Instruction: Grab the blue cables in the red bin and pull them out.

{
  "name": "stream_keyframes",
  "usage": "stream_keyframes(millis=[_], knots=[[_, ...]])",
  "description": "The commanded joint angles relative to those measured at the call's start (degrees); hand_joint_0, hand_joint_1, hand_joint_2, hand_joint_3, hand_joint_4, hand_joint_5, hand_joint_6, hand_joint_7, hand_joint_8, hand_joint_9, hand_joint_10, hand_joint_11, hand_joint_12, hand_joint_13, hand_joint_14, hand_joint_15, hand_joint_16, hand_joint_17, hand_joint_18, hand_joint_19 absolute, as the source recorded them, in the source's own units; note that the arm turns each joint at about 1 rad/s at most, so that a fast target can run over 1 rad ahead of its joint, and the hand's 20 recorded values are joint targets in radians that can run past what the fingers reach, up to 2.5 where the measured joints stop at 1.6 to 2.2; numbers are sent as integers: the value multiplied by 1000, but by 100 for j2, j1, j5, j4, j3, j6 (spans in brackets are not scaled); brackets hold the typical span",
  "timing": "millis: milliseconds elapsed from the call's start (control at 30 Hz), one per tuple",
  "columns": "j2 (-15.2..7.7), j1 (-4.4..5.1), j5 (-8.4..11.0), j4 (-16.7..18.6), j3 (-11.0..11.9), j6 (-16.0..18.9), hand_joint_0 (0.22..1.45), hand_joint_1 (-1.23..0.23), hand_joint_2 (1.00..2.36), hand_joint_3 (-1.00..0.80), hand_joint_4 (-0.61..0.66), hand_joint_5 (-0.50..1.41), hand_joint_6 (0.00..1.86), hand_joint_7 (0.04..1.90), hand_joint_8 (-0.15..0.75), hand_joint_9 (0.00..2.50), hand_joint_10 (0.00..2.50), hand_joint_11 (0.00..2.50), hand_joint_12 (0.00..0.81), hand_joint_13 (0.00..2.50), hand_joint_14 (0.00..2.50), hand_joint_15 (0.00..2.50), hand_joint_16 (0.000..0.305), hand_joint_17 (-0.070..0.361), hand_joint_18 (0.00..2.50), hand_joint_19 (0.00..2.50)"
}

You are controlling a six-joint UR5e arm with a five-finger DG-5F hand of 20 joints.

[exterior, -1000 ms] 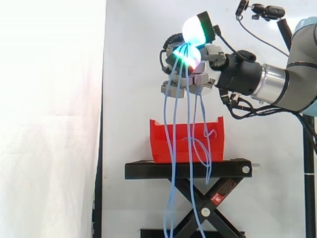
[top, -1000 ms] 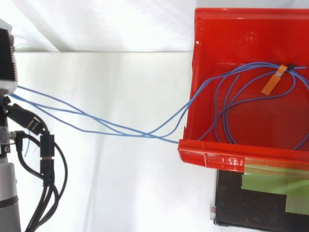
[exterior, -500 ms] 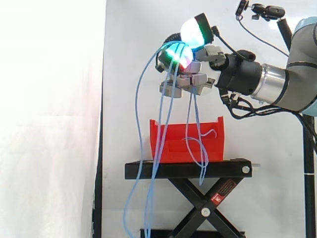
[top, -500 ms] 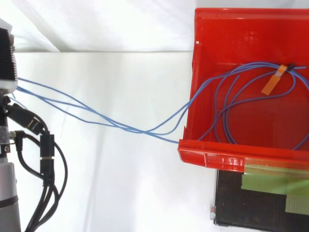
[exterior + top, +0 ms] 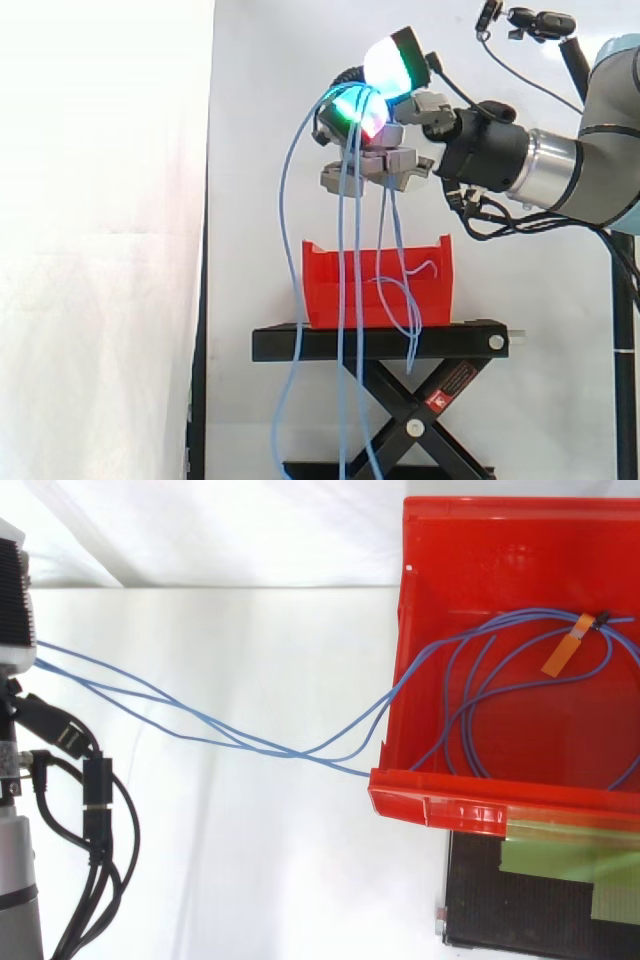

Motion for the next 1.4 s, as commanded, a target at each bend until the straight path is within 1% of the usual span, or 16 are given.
stream_keyframes(millis=[0,300,433,567,700,733,933,1000,1200,1367], knots=[[0,0,0,2,6,0,850,-1006,1000,-1000,195,1068,16,730,25,1514,39,1774,380,1700,4,1738,45,102,1093,1167],[0,0,-9,19,-2,0,861,-1028,1000,-1000,172,1017,15,755,21,1480,37,1813,379,1686,0,1730,45,101,1062,1164],[0,0,-9,19,-2,0,867,-1036,1000,-1000,181,999,14,764,21,1462,33,1849,382,1677,0,1731,45,102,1050,1169],[0,0,-18,19,-2,9,873,-1043,1000,-1000,179,988,13,766,32,1454,32,1843,382,1661,14,1731,45,102,1043,1169],[0,0,-18,19,6,0,880,-1047,1000,-1000,182,979,12,769,25,1444,32,1837,375,1650,28,1714,45,100,1026,1164],[0,0,-18,19,-2,0,880,-1044,1000,-1000,176,979,12,771,28,1444,31,1835,386,1650,30,1717,45,100,1026,1164],[0,0,-26,19,-2,0,834,-986,1000,-1000,179,996,12,764,32,1464,31,1844,382,1657,49,1701,45,100,1031,1167],[0,0,-18,19,-2,0,798,-950,1000,-1000,182,1000,13,762,45,1472,29,1838,390,1662,66,1675,45,102,1041,1160],[0,0,-18,-7,-2,0,742,-870,1000,-1000,200,1016,13,754,49,1496,29,1818,407,1683,100,1639,48,109,1068,1153],[0,0,-35,-7,-2,0,719,-845,1000,-1000,206,1022,13,753,62,1508,31,1813,413,1694,109,1628,50,112,1083,1142]])
